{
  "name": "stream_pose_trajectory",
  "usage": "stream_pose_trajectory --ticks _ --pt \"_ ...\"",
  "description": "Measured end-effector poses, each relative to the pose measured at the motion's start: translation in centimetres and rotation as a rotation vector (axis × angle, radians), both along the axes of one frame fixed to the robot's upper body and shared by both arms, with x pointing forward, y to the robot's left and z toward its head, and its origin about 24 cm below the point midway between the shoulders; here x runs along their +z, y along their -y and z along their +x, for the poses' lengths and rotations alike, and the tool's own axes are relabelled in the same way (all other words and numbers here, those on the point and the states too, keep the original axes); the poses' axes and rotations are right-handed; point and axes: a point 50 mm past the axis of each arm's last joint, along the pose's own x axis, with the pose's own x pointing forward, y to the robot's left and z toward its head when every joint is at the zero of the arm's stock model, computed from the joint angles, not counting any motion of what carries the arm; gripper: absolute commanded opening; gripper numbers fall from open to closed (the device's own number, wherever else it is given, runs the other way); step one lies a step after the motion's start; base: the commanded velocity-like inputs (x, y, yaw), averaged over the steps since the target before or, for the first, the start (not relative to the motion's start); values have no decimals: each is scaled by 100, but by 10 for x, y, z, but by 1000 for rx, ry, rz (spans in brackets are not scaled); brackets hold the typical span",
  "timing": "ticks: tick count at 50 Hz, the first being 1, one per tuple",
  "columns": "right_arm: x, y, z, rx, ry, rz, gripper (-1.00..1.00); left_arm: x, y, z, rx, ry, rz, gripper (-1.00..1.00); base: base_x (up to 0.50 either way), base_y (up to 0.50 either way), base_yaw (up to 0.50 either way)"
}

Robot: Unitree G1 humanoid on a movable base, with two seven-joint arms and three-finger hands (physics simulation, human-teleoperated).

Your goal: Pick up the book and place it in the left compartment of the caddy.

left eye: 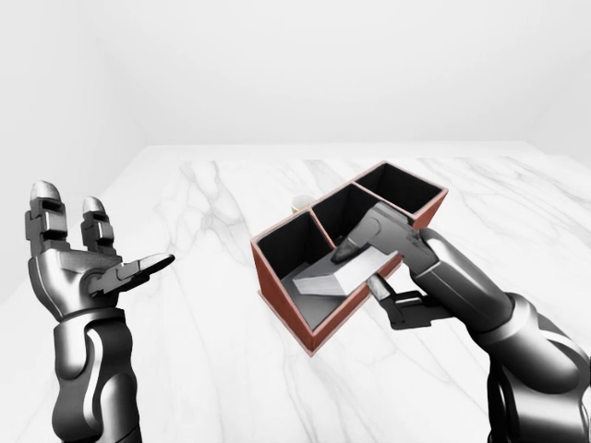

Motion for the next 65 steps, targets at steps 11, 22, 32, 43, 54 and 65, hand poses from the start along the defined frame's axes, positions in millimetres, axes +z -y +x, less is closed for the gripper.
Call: stream_pose_trajectory --ticks 11,22,32,43,54,65 --pt "-8 1 7 -25 -42 -11 -100 -1 0 1 -2 -4 0 100 0 0 0" --pt "-21 -2 18 -55 -104 -43 -100 -2 0 1 -3 -9 -1 100 0 0 0" --pt "-24 -3 23 -82 -116 -69 -100 -2 0 2 -3 -9 -1 100 0 0 0" --pt "-25 -3 27 -104 -116 -83 -100 -2 -1 2 -3 -10 -1 100 0 0 0" --pt "-30 -5 30 -112 -139 -87 -100 -3 -1 3 -3 -15 -3 100 0 0 0" --pt "-36 -7 35 -119 -165 -93 -100 -3 -1 2 -2 -14 -3 100 0 0 0"
